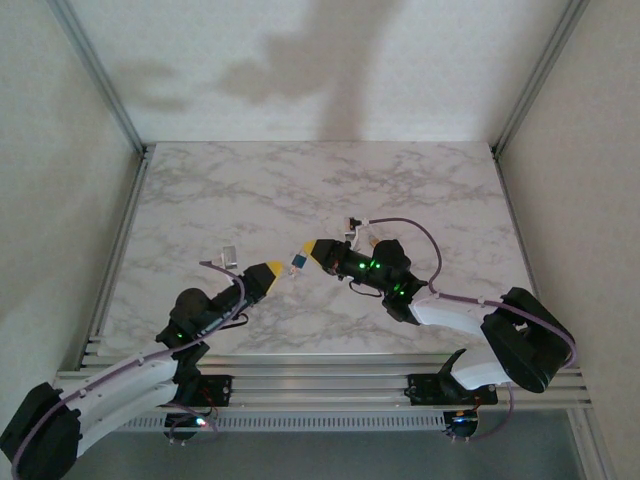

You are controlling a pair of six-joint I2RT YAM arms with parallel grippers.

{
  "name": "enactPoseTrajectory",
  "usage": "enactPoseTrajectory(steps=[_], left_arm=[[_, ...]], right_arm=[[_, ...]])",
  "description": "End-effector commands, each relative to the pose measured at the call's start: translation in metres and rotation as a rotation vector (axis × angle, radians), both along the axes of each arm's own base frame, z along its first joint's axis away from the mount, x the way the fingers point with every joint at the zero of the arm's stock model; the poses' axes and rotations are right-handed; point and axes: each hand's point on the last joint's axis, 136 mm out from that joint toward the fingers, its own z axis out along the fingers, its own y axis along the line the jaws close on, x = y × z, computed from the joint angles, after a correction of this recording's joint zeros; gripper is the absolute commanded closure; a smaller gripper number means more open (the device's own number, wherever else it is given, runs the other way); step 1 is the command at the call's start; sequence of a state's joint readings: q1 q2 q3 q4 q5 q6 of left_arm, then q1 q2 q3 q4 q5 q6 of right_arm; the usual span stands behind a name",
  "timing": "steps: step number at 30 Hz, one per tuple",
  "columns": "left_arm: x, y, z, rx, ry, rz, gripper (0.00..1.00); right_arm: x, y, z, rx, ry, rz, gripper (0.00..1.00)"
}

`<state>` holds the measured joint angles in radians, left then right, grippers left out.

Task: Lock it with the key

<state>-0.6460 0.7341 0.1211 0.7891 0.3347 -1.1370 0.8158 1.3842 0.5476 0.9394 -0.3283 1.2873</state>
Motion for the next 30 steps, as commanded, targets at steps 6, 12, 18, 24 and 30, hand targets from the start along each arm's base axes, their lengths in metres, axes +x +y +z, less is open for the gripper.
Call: enactPoseTrajectory(steps=[6, 12, 18, 24, 30], left_arm=[[-0.004, -0.011, 0.022, -0.075, -0.05, -0.014, 0.42], [-0.004, -0.02, 0.024, -0.081, -0.053, -0.036, 0.55], [-0.002, -0.022, 0.025, -0.069, -0.057, -0.035, 0.58], [-0.001, -0.024, 0.025, -0.067, -0.06, -0.039, 0.67], [-0.002, -0.027, 0.025, -0.07, -0.062, -0.052, 0.74]], right_arm=[[0.004, -0.001, 0.015, 0.039, -0.046, -0.021, 1.0], [0.002, 0.003, 0.016, 0.041, -0.047, -0.012, 1.0], [0.0, 0.005, 0.017, 0.041, -0.052, 0.0, 1.0], [-0.003, 0.008, 0.017, 0.043, -0.056, 0.014, 1.0], [-0.003, 0.01, 0.014, 0.045, -0.048, 0.015, 1.0]])
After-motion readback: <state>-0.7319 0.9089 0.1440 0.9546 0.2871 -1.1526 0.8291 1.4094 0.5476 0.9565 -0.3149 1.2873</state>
